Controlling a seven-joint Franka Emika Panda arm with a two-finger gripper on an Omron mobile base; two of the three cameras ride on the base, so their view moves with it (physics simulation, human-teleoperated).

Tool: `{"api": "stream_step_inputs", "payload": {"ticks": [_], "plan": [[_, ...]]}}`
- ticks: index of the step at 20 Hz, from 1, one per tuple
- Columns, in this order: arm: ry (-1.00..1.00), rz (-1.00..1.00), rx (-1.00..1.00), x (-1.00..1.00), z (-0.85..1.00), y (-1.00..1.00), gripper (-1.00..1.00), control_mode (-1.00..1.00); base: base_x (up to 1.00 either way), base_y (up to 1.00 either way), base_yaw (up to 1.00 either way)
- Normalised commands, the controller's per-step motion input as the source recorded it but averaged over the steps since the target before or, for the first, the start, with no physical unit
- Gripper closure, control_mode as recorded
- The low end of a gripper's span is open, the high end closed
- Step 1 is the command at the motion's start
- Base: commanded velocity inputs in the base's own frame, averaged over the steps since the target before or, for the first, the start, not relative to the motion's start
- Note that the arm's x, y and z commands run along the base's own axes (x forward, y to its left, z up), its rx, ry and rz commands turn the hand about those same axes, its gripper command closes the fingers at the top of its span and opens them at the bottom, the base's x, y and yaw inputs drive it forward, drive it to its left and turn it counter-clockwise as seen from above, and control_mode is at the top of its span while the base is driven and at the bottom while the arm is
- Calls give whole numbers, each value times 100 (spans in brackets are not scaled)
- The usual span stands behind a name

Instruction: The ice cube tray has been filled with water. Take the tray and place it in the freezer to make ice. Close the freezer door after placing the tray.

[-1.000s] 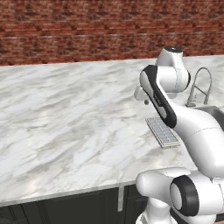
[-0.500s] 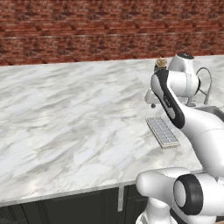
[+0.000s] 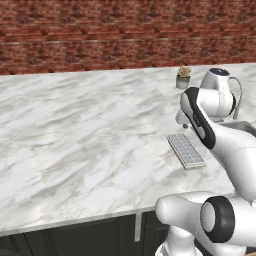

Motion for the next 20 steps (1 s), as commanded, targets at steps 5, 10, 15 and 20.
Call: {"api": "stream_step_inputs", "payload": {"ticks": [5, 10, 15, 20], "plan": [[4, -4, -1, 64, -29, -50, -100, -100, 0, 0, 0], [10, 0, 0, 89, -32, -32, -100, -100, 0, 0, 0], [16, 0, 0, 93, -19, -11, -100, -100, 0, 0, 0], [15, 0, 0, 88, -14, 0, -100, -100, 0, 0, 0]]}}
